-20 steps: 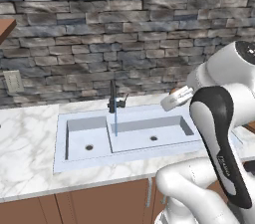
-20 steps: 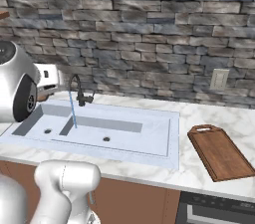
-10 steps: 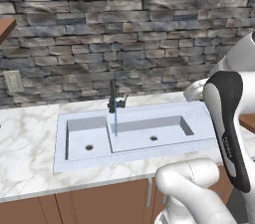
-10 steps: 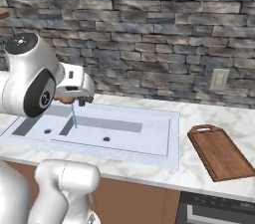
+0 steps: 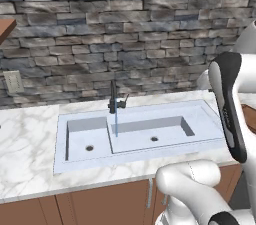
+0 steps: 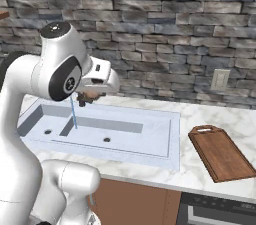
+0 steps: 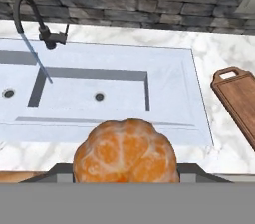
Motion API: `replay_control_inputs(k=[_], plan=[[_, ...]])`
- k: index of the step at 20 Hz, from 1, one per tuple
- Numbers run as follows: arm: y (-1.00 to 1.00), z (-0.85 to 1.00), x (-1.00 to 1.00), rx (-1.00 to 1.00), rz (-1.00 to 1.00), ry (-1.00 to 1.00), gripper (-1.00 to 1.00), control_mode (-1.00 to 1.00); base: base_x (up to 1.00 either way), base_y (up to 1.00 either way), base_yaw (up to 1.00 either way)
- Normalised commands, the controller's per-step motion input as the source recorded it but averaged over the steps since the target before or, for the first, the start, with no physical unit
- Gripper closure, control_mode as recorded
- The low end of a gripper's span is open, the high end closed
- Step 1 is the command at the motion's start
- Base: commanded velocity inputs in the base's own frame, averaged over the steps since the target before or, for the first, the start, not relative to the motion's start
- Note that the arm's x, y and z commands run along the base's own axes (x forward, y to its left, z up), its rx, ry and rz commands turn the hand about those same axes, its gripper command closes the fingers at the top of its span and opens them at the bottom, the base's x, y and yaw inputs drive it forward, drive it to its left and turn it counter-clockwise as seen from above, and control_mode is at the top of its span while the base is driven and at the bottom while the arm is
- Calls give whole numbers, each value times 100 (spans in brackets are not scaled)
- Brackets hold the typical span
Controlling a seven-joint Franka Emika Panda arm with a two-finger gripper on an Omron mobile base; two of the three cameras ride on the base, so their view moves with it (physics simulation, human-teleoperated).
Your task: Pick the tangerine from the sink and place it on the cutting board to airdry. Then turn off the sink faucet.
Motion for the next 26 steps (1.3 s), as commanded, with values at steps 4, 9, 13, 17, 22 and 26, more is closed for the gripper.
replay_control_inputs(k=[4, 9, 13, 17, 22, 26], plan=[[-43, -6, 32, 0, 0, 0, 100, -100, 0, 0, 0], [-39, -16, 36, 0, 0, 0, 100, -100, 0, 0, 0], [-49, -28, 47, 0, 0, 7, 100, -100, 0, 0, 0], [-48, -37, 45, 0, -2, 8, 100, -100, 0, 0, 0], [-45, -40, 38, -1, -2, 7, 100, -100, 0, 0, 0], [-51, -31, 28, 0, 0, 3, 100, -100, 0, 0, 0]])
